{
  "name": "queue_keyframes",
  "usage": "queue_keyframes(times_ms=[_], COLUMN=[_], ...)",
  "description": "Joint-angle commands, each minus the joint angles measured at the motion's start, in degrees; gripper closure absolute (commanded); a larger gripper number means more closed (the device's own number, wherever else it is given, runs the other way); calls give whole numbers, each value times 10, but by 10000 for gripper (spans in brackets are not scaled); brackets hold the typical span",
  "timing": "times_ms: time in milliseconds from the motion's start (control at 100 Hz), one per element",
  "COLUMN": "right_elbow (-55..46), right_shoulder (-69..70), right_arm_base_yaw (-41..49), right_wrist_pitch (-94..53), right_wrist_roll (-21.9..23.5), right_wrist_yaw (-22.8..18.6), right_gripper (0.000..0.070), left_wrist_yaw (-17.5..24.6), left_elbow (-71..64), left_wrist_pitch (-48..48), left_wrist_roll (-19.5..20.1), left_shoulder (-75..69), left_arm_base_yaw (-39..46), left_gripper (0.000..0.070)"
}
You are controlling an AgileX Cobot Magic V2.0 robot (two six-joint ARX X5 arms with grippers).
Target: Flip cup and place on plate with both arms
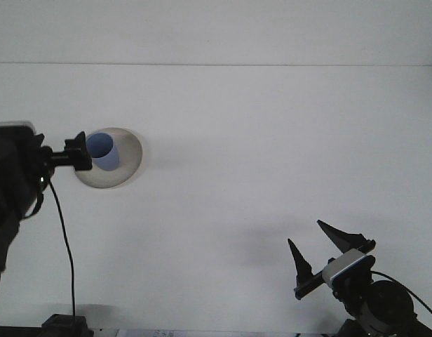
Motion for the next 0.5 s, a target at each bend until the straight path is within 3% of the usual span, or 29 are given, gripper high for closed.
queue_keyframes(times_ms=[0, 160, 330, 350, 390, 440, 450, 470, 490], right_elbow=[2, 2, 2, 2, 2, 2, 2, 2, 2], right_shoulder=[3, 3, 3, 3, 3, 3, 3, 3, 3], right_arm_base_yaw=[5, 5, 5, 5, 5, 5, 5, 5, 5], right_wrist_pitch=[8, 8, 0, -1, -4, -10, -12, -14, -15], right_wrist_roll=[12, 11, 12, 12, 12, 12, 12, 12, 12], right_wrist_yaw=[5, 5, 1, 1, 1, 1, 1, 1, 1], right_gripper=[181, 181, 189, 207, 343, 614, 699, 700, 690], left_wrist_yaw=[3, 84, 86, 86, 86, 86, 86, 86, 86], left_elbow=[-65, -231, -349, -356, -367, -375, -376, -376, -376], left_wrist_pitch=[9, 16, 23, 23, 21, 15, 14, 12, 11], left_wrist_roll=[-16, -67, -105, -108, -111, -111, -111, -111, -111], left_shoulder=[-54, -198, -313, -322, -335, -347, -349, -352, -354], left_arm_base_yaw=[-19, -86, -115, -116, -117, -118, -118, -118, -118], left_gripper=[123, 123, 143, 176, 302, 567, 623, 700, 695])
